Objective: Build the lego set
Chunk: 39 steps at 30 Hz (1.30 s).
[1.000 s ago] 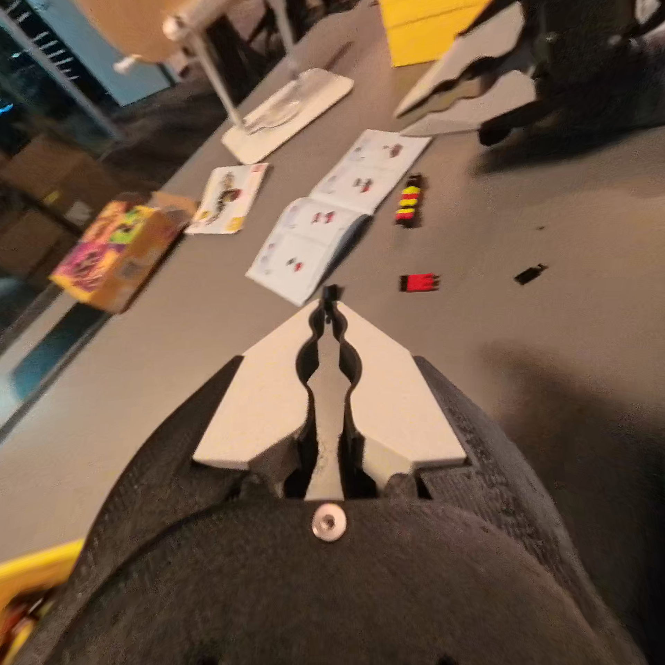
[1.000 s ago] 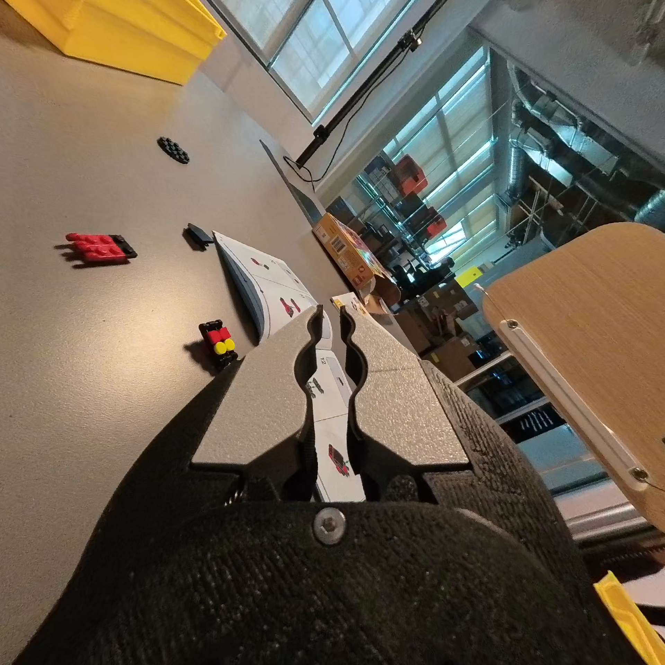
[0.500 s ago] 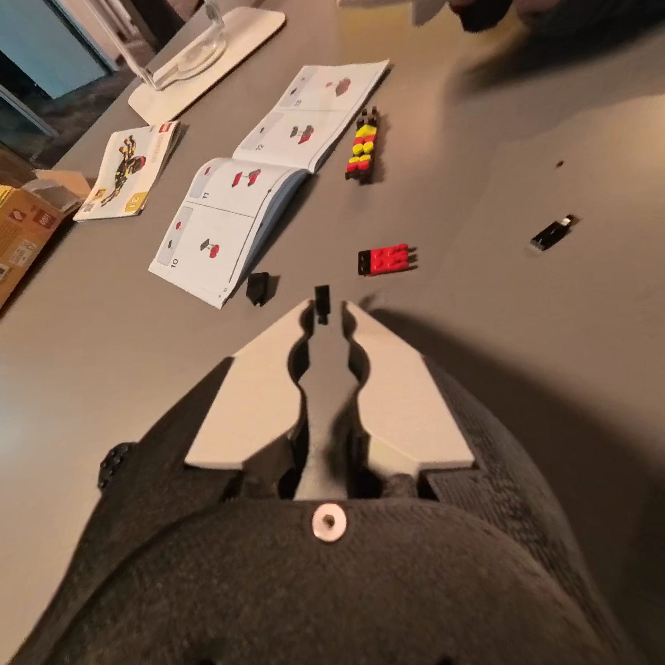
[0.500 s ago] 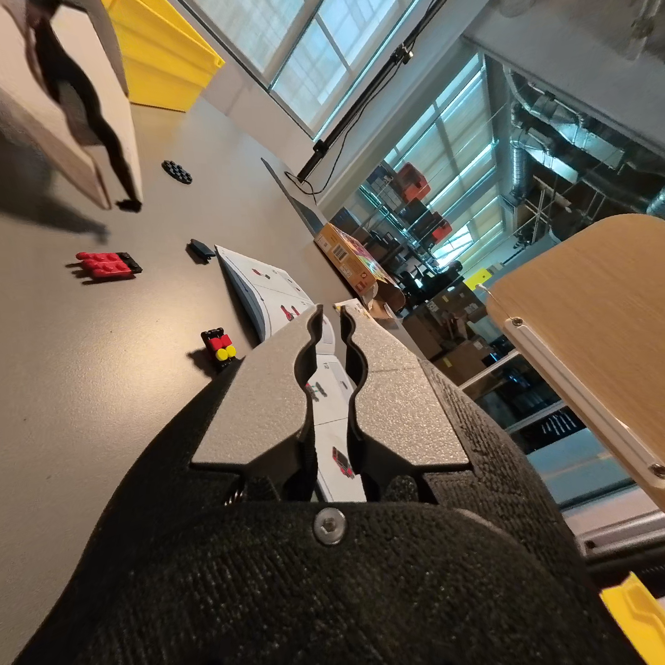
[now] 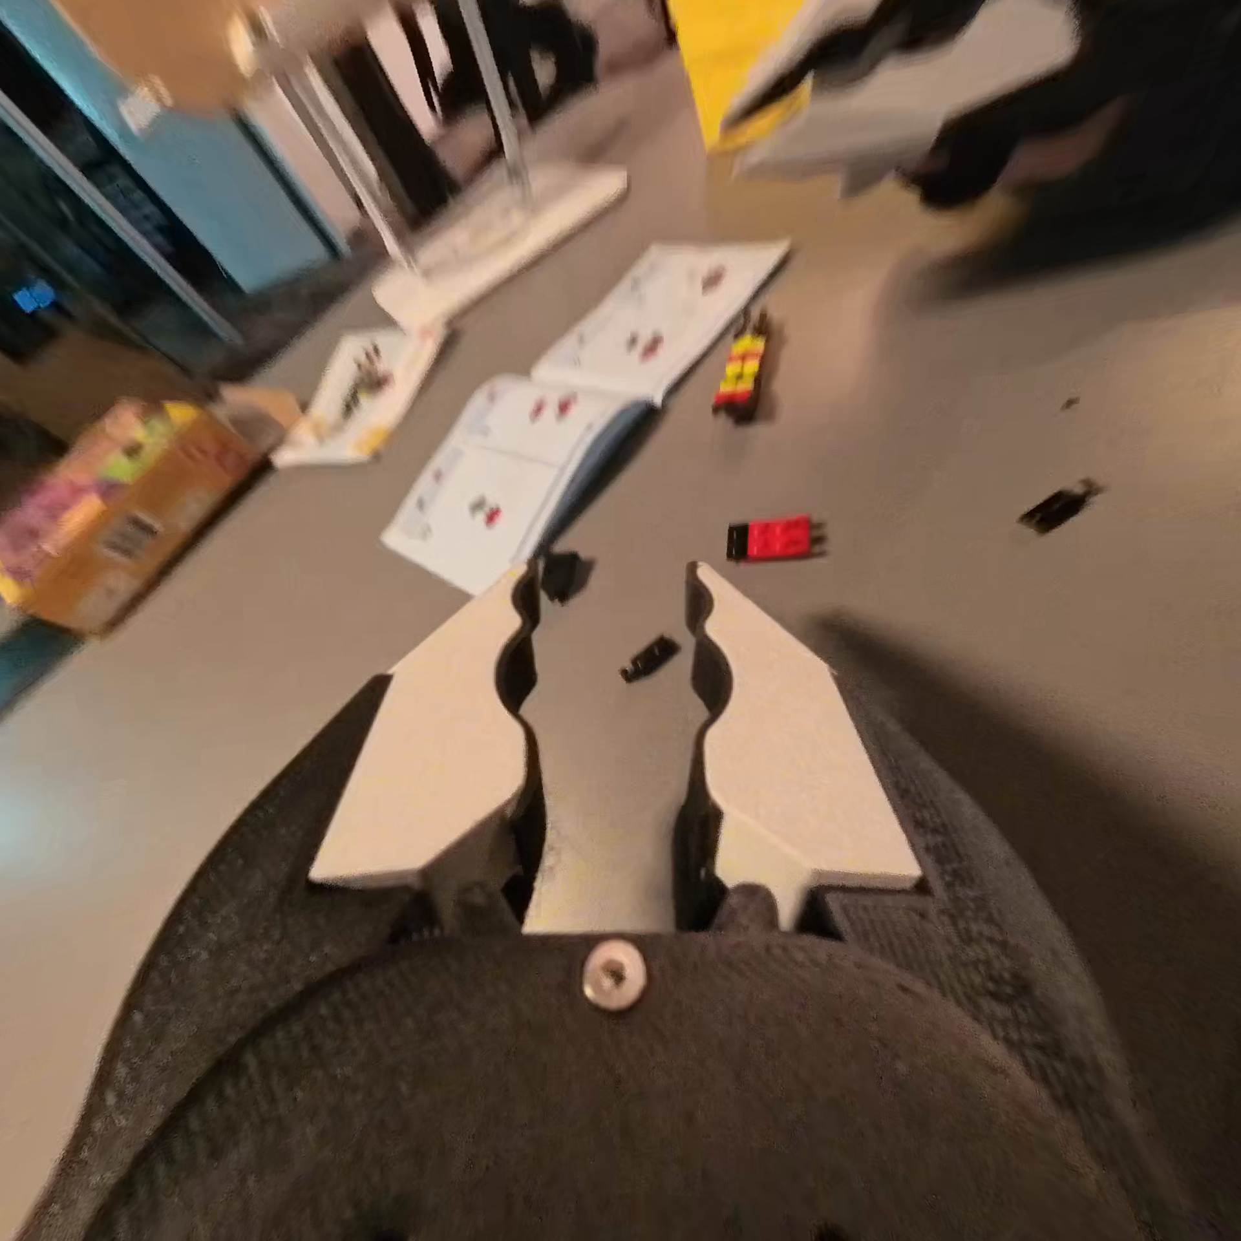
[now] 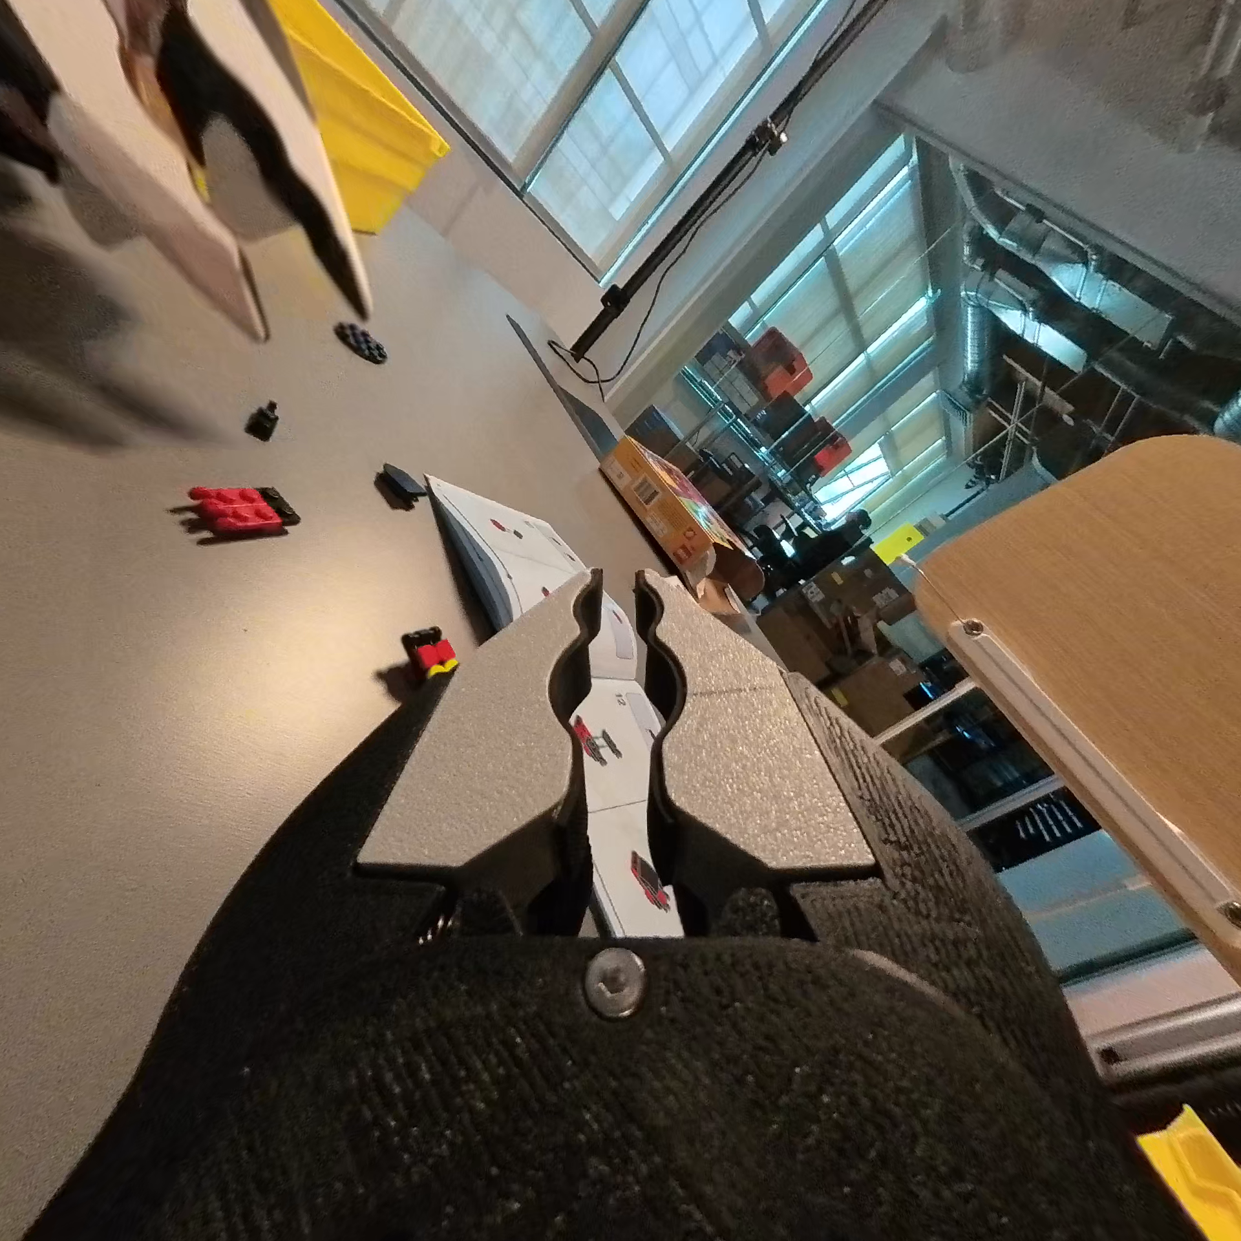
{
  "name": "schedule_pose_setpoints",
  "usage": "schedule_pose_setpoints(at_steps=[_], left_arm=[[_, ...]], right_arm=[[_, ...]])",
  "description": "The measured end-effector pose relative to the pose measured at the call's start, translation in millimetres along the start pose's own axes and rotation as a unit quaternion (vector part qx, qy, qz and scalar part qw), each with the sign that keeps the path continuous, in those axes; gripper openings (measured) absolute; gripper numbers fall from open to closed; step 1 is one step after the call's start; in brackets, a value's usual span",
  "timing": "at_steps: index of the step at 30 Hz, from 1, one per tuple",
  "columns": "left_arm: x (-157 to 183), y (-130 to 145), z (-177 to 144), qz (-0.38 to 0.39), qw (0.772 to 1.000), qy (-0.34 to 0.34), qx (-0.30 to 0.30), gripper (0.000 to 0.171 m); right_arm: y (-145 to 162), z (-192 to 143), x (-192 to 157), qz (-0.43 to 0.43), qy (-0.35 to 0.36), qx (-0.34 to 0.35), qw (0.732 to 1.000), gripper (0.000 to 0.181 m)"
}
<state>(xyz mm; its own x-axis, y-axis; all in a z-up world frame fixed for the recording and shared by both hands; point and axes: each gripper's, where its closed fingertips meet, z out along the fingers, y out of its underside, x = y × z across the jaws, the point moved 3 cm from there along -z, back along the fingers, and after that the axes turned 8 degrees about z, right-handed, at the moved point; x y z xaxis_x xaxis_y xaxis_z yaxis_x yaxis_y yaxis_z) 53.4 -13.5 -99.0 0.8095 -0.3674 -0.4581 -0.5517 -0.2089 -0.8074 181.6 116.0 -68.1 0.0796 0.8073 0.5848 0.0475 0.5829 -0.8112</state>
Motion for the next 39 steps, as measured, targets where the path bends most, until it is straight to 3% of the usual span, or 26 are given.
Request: schedule_pose_setpoints(at_steps=[3,5,7,9,11,13,15,18,22,26,30,32,37,39], left_arm=[[-17.5,-31.1,-27.3,0.048,0.994,-0.061,0.072,0.043],[-44.1,-50.0,-62.0,0.074,0.98,-0.16,0.097,0.044],[-76.1,-63.1,-114.1,0.075,0.947,-0.291,0.114,0.043],[-105.4,-59.5,-171.1,0.026,0.902,-0.412,0.124,0.037],[-125.3,-39.3,-200.2,-0.043,0.893,-0.438,0.095,0.036],[-141.3,-8.7,-205.2,-0.114,0.908,-0.404,0.009,0.038],[-145.9,16.6,-199.6,-0.174,0.925,-0.328,-0.086,0.042],[-141.2,33.3,-188.0,-0.194,0.942,-0.203,-0.186,0.021],[-138.1,85.6,-189.5,-0.203,0.891,-0.102,-0.393,0.019],[-137.2,118.6,-176.6,-0.143,0.889,-0.007,-0.435,0.011],[-131.4,137.9,-166.6,-0.042,0.905,0.099,-0.412,0.013],[-133.7,147.6,-162.1,-0.017,0.907,0.106,-0.406,0.008],[-124.9,173.3,-156.5,-0.034,0.89,0.143,-0.431,0.02],[-125.8,174.2,-153.7,-0.034,0.895,0.141,-0.423,0.02]], right_arm=[[0.3,0.1,0.2,-0.002,0.001,-0.001,1.0,0.008],[0.9,0.2,1.0,-0.001,0.003,-0.002,1.0,0.008],[2.4,1.0,1.8,0.001,0.005,-0.004,1.0,0.008],[4.1,1.8,2.7,0.004,0.006,-0.008,1.0,0.008],[4.8,2.0,3.6,0.008,0.008,-0.009,1.0,0.008],[5.0,1.6,4.3,0.01,0.009,-0.009,1.0,0.008],[4.7,1.1,4.4,0.011,0.009,-0.008,1.0,0.008],[4.9,1.4,3.6,0.01,0.008,-0.01,1.0,0.008],[5.0,1.9,2.6,0.007,0.006,-0.011,1.0,0.008],[5.3,2.0,2.4,0.005,0.006,-0.013,1.0,0.008],[5.3,2.0,1.7,0.003,0.005,-0.013,1.0,0.008],[5.2,2.0,1.5,0.002,0.005,-0.013,1.0,0.008],[5.3,2.2,0.9,0.001,0.003,-0.014,1.0,0.008],[5.3,2.2,0.9,0.001,0.003,-0.014,1.0,0.008]])
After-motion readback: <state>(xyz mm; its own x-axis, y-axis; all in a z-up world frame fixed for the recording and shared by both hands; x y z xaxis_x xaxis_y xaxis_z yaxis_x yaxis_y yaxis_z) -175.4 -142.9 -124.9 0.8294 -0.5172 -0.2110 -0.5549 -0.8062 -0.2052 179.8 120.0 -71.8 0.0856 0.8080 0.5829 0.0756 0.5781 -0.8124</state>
